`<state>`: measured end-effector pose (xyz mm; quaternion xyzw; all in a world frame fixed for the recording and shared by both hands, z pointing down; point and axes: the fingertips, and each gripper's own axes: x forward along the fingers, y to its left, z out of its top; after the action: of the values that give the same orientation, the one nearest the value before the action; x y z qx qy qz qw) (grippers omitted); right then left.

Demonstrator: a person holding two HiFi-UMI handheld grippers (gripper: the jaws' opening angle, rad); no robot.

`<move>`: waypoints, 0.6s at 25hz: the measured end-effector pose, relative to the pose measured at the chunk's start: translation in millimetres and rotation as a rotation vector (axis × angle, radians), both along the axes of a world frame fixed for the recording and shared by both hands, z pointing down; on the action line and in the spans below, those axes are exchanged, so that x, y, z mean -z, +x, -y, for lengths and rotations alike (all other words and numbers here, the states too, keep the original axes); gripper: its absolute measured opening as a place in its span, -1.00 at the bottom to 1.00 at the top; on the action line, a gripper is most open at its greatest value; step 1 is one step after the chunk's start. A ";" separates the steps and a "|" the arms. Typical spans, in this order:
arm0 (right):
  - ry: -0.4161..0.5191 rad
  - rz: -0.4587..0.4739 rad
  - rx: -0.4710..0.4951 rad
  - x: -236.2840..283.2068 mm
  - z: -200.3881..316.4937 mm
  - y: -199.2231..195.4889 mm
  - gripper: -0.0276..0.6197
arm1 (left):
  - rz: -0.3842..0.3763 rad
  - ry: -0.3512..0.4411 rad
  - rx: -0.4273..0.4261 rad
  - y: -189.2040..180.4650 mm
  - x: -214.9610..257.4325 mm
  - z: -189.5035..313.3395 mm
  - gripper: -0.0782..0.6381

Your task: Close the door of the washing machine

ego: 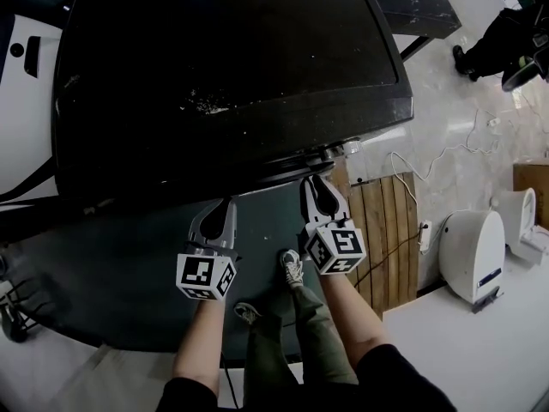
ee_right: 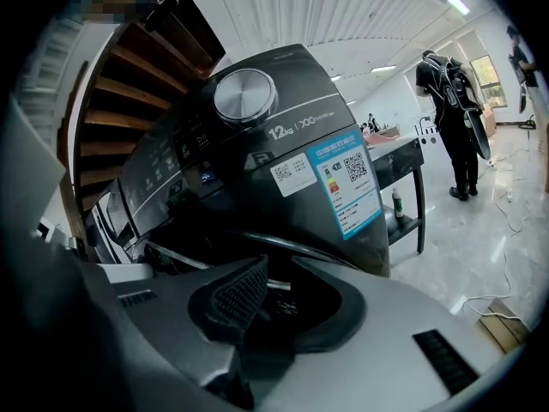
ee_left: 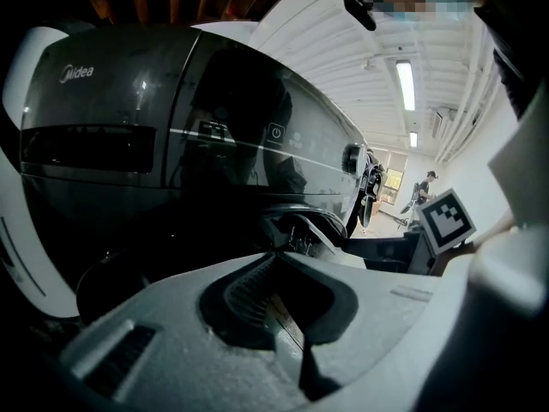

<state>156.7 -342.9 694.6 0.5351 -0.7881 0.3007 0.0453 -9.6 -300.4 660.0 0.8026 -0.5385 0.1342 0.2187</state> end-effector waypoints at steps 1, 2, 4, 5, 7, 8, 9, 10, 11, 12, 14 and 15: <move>0.000 -0.002 0.002 0.5 0.1 0.4 -0.71 | -0.003 0.004 -0.002 1.2 1.7 -0.2 -0.75; -0.003 -0.010 0.005 1.4 -0.5 0.7 -0.71 | -0.005 0.009 -0.006 2.9 4.3 -1.1 -0.75; -0.010 -0.030 0.013 4.4 -4.6 1.4 -0.76 | -0.008 0.019 -0.015 6.2 11.3 -5.9 -0.75; -0.005 -0.036 0.013 8.1 -7.8 2.6 -0.77 | -0.010 0.024 -0.018 7.4 15.5 -9.5 -0.75; 0.013 -0.040 0.002 20.1 -16.6 6.4 -0.79 | -0.019 0.034 -0.022 9.0 24.6 -19.4 -0.75; 0.022 -0.043 -0.002 26.7 -22.5 8.1 -0.82 | -0.024 0.040 -0.024 9.6 29.6 -25.3 -0.75; 0.030 -0.048 -0.005 33.4 -28.8 9.7 -0.85 | -0.030 0.047 -0.026 10.0 35.0 -31.5 -0.75; 0.036 -0.055 -0.008 40.1 -35.4 11.2 -0.90 | -0.034 0.054 -0.030 10.3 40.6 -37.9 -0.75; 0.042 -0.063 -0.012 47.2 -42.1 12.7 -0.91 | -0.037 0.062 -0.035 10.6 46.5 -44.4 -0.75; 0.051 -0.070 -0.018 54.9 -48.8 14.2 -0.91 | -0.038 0.070 -0.042 11.1 52.7 -51.1 -0.75; 0.073 -0.083 -0.031 72.3 -63.1 17.6 -0.91 | -0.039 0.086 -0.058 12.2 66.2 -65.5 -0.75; 0.082 -0.091 -0.039 81.6 -71.1 19.3 -0.91 | -0.040 0.094 -0.065 12.4 73.2 -73.5 -0.75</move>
<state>175.9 -271.8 613.0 0.5648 -0.7863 0.2446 0.0533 2.8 -226.9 586.8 0.8314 -0.5136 0.0999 0.1868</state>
